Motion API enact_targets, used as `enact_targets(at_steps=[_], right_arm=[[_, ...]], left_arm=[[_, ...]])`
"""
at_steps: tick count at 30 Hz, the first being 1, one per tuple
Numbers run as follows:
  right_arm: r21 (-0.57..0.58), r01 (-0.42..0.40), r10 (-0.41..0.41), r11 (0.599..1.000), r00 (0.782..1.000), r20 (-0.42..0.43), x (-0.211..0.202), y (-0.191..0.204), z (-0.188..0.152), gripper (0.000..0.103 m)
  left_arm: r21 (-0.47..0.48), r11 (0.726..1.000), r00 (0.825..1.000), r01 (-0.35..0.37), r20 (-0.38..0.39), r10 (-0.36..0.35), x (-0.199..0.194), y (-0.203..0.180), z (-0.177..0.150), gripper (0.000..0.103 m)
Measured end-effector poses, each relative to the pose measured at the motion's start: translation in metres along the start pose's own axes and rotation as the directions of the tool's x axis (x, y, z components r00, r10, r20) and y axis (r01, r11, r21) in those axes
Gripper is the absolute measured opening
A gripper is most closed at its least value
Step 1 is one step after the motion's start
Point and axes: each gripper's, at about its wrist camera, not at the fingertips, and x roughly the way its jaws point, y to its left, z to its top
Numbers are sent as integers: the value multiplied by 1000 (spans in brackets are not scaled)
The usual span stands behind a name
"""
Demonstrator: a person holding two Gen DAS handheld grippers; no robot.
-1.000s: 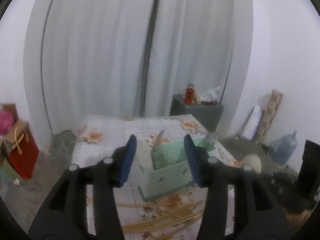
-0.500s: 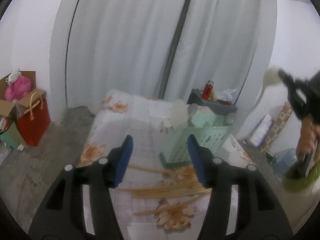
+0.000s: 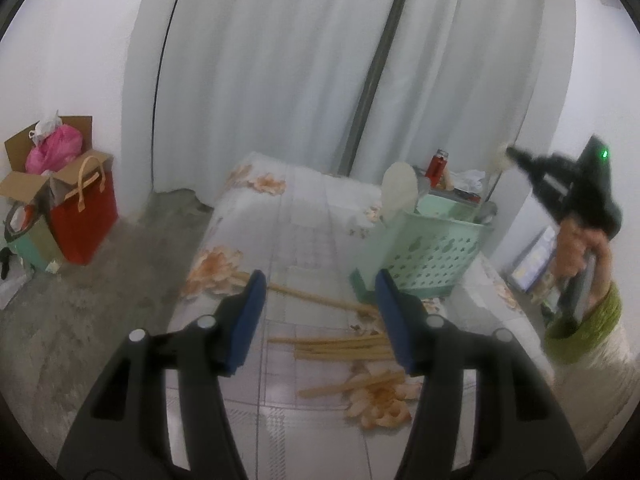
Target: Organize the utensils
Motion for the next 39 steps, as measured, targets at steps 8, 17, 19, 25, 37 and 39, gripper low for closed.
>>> enact_targets(at_steps=[8,17,19,25,37,39], right_arm=[[-34,169,-172,985,981,-93,0,-13,-34,18],[-79,264,-264,961,964,8,-49,0,-48,40],[-69,260,-261,963,965,-4,-56,2,-59,40],[-22,194,-194,981,959,-207,-39,-1,-114,43],[63,88,-33,994,806,-592,28,23,-223,43],[72,91,-28,993,792,-609,33,24,-227,43]], left_arm=[[-2,1000,1000,-2,-14,2,5,4,-2,56],[-7,1000,998,7,-58,-7,22,3,-9,56],[-9,1000,997,8,-72,-9,29,4,-9,56],[39,999,989,15,-150,-9,72,10,3,26],[377,925,945,-37,-288,155,198,2,14,0],[433,900,925,-45,-323,202,213,2,5,0]])
